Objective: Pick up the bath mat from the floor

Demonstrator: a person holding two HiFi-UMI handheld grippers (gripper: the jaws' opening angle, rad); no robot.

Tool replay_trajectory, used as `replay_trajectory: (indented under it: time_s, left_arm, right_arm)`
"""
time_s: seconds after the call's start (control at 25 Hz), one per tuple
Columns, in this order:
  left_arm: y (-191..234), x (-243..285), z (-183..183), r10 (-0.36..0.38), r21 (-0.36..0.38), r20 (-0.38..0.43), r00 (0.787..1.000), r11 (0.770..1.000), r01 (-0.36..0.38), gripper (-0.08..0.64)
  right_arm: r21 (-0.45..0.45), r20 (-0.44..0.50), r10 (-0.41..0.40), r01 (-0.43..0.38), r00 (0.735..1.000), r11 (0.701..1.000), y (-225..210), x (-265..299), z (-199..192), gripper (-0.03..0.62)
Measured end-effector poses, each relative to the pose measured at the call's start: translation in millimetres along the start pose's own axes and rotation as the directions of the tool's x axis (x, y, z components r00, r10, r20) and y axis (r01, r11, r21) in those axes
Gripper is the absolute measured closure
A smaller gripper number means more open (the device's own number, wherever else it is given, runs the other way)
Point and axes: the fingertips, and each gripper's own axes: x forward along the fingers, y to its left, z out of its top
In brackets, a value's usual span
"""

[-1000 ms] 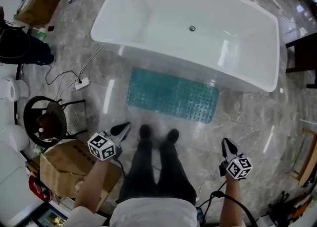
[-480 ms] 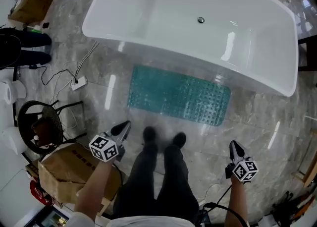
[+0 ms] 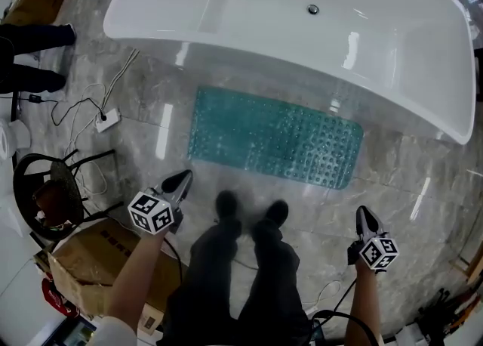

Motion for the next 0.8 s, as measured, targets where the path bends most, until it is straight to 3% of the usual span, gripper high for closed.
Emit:
replay_trajectory:
  time_s: [0.64,0.8]
  left_arm:
    - [95.5,101.6,-73.3,0.033,0.01,-0.045,0.998,0.999,-0.033,0.557]
    - [123.0,130.7,-87.3,0.025,0.025,-0.061,0.998,0.999,-0.024,0.523]
  right_arm:
    - [0.007,-0.025,-0.029,0.029,0.999,1.0,-75.2,113.0,-56.8,0.546]
    - [0.003,-0.024,-0.034,0.034,0.999,0.999,-97.9,149.3,-66.2,0.538]
